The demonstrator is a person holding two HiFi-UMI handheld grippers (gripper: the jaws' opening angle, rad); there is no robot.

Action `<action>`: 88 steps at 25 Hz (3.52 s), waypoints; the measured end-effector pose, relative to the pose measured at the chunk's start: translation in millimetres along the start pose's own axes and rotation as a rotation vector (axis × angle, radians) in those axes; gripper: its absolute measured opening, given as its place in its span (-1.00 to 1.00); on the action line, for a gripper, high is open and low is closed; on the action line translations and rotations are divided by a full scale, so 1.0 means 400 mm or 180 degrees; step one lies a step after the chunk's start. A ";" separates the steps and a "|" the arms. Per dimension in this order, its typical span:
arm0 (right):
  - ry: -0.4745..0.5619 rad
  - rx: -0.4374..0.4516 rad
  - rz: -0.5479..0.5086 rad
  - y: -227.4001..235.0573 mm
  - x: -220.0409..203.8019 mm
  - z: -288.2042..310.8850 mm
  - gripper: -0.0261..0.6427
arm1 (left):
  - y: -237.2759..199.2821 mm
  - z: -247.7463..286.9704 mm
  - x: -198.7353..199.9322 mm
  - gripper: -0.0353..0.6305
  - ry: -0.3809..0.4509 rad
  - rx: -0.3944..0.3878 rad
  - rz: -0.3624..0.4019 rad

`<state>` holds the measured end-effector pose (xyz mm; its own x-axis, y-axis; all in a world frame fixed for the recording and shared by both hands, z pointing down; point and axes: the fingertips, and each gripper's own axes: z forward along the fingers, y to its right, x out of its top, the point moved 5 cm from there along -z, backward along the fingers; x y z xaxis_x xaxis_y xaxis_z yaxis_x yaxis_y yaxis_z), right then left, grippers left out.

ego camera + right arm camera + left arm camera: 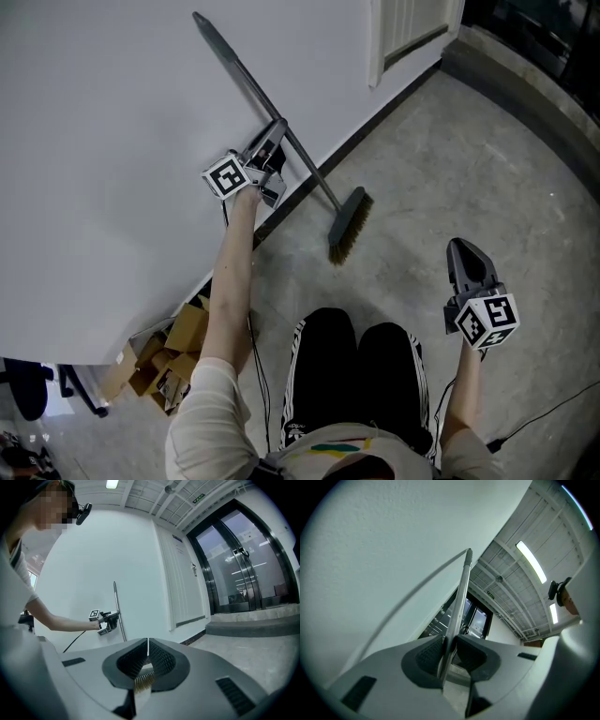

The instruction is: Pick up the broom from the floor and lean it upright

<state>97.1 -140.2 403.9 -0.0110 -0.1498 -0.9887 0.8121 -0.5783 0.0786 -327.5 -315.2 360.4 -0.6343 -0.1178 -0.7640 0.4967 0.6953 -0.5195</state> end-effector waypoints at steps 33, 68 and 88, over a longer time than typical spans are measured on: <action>0.0199 0.0255 0.0056 -0.099 0.067 0.077 -0.87 | 0.188 -0.156 0.094 -0.46 0.0966 0.0989 0.1082; -0.0919 0.0850 0.0202 -0.461 1.067 -0.125 -0.87 | 1.216 0.054 0.502 -0.76 -0.0200 0.2778 0.1780; -0.0501 0.0840 0.0253 -0.556 1.353 -0.397 -0.87 | 1.615 0.023 0.659 -0.76 -0.0321 0.2808 0.2297</action>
<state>3.2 34.9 -168.9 -0.0604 -0.3133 -0.9477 0.6348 -0.7448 0.2058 -168.4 96.6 -180.2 -0.0017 0.0228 -0.9997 0.9938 -0.1115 -0.0042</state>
